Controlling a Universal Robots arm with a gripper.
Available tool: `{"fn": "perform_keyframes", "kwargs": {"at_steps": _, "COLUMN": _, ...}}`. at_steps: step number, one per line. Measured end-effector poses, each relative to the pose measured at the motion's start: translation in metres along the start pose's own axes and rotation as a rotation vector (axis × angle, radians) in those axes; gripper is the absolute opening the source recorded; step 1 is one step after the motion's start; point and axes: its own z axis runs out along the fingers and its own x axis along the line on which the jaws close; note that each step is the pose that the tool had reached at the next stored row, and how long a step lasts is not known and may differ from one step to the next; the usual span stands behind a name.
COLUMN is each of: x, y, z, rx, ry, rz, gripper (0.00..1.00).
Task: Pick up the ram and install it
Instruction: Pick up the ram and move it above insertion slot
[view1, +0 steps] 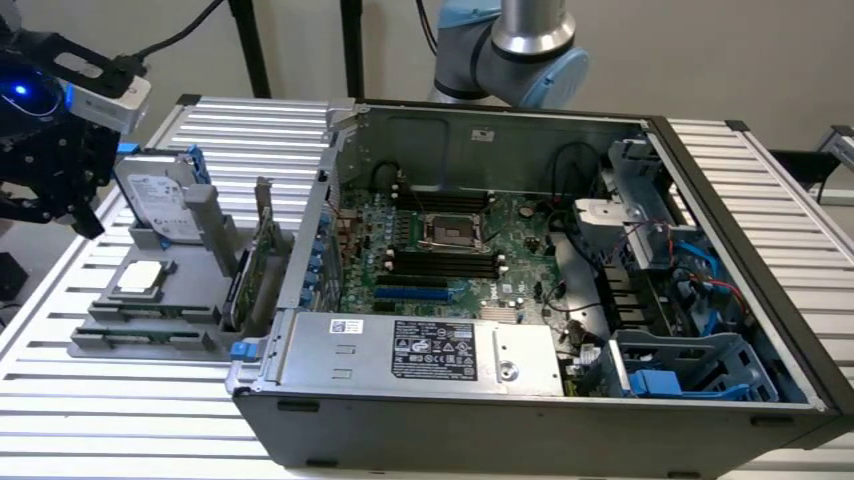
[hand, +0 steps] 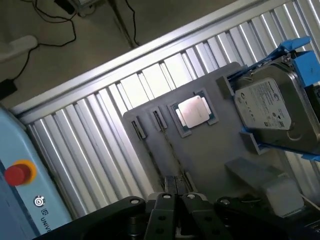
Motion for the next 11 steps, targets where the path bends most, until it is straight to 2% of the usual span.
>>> {"fn": "perform_keyframes", "kwargs": {"at_steps": 11, "x": 0.0, "y": -0.0003, "z": 0.0069, "rx": 0.0016, "ry": 0.0078, "rz": -0.199, "gripper": 0.11}}
